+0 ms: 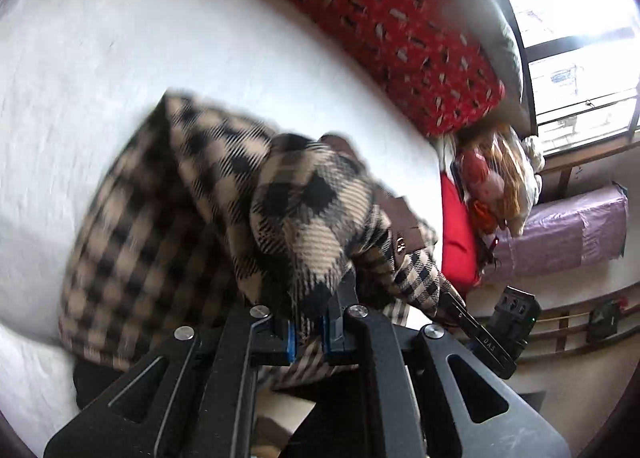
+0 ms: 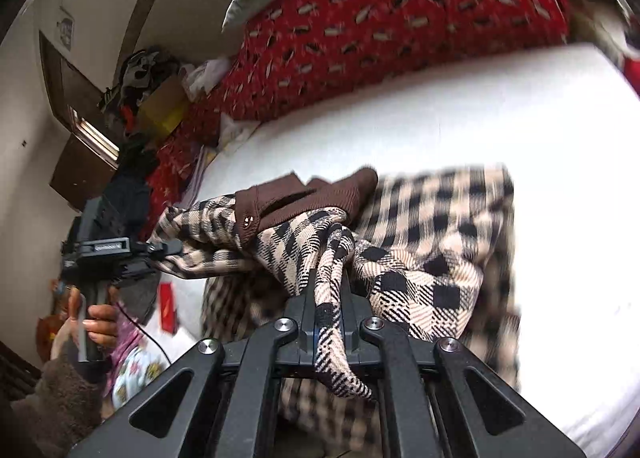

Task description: Fold large clothes

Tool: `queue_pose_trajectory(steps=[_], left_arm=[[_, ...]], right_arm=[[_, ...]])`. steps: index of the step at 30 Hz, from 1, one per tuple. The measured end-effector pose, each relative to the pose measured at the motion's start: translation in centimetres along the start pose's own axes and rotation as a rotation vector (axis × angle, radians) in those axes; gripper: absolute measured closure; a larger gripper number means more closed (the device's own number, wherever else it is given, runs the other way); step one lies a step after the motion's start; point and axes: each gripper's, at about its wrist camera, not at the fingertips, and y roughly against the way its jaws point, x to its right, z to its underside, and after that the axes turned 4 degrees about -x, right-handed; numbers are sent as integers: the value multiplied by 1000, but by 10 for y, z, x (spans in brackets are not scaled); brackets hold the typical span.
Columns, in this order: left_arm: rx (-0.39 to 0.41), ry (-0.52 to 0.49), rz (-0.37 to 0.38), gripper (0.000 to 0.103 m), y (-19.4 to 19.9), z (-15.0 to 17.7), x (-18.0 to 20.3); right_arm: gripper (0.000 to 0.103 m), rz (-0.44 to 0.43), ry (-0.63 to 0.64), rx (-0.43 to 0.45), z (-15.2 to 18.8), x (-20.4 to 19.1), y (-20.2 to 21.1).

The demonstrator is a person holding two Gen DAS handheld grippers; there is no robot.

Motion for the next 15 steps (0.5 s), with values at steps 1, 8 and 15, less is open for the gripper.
queue_pose_trajectory(steps=[1,8,15], left_arm=[[-7,4,2,97,-1,9,-7],[-104,181,11,95,-29,46,-73],[-11,-20,40,82,23,58,-38]], right_arm=[[98,-13,-7,-4,14,2,1],[97,58,-116,-149,76,36,-30],[78,121,-101,-74,69,19,-1]])
